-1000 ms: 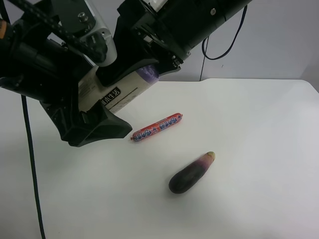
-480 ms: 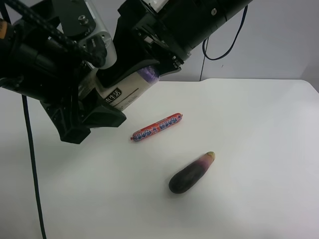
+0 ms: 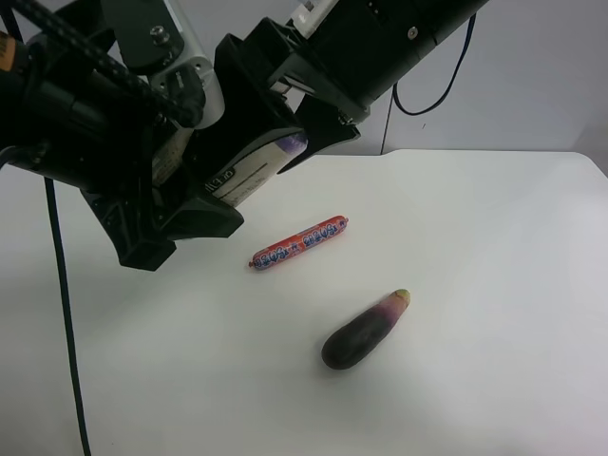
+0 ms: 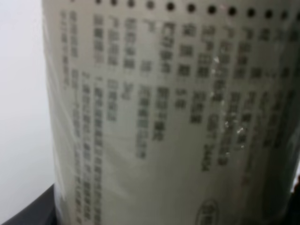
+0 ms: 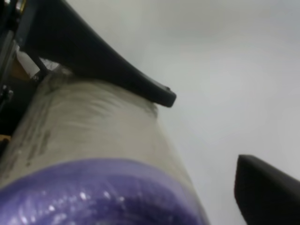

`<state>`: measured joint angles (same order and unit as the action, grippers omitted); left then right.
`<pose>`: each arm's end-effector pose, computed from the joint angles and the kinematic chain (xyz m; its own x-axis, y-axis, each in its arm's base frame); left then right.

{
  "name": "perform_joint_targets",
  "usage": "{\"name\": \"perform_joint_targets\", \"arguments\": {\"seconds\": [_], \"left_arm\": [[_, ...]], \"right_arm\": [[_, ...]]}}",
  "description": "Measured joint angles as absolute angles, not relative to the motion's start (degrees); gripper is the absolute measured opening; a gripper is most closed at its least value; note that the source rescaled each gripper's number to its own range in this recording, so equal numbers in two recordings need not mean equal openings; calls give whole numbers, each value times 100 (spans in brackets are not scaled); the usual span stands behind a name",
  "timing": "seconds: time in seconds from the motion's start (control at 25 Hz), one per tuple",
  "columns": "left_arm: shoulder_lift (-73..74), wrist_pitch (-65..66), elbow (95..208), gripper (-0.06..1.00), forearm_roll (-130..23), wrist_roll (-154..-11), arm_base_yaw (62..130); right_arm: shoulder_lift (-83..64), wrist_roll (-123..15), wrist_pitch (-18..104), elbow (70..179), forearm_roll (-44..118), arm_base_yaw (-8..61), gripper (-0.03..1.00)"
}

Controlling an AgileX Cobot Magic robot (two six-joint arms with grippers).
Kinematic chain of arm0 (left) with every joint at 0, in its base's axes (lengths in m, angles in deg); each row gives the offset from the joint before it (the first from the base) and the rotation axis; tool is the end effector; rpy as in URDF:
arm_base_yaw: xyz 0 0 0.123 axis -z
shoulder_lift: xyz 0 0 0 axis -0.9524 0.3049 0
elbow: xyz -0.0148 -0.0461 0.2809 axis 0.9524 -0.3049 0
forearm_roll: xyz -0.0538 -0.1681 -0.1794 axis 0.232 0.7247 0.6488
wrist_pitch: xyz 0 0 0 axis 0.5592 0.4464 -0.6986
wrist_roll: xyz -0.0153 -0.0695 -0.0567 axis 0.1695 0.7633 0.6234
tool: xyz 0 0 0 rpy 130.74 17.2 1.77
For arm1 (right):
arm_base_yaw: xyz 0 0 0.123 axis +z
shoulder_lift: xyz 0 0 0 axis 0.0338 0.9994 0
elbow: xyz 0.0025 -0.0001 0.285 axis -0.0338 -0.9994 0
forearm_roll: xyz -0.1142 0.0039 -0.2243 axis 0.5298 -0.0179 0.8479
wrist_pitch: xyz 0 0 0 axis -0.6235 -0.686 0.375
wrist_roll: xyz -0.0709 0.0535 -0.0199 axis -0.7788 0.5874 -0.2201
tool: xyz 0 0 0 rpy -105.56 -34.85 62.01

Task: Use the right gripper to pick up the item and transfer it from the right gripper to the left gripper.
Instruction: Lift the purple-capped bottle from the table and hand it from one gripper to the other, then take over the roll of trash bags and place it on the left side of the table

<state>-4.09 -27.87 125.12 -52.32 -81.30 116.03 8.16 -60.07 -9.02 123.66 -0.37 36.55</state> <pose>0.1717 -0.1812 0.3161 -0.1905 0.6569 -0.7295 0.8768 0.4481 0.1745 0.2403 0.2351 0.3374 -0.6695 -0.5065 -0.5433 -0.7425 0.4345 0.5098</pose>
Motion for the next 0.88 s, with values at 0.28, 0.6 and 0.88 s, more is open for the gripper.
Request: {"name": "perform_joint_targets", "arguments": {"seconds": [0.28, 0.6, 0.88], "left_arm": [[-398, -2762, 12512, 0, -5232, -8143, 11603], [-398, -2762, 12512, 0, -5232, -8143, 11603], [-398, -2762, 12512, 0, -5232, -8148, 11603]], "right_arm": [[738, -6007, -1404, 12366, -14, 3658, 99], [150, -5964, -1686, 12366, 420, 3661, 99], [-628, -5168, -1703, 12366, 1902, 3661, 99]]}}
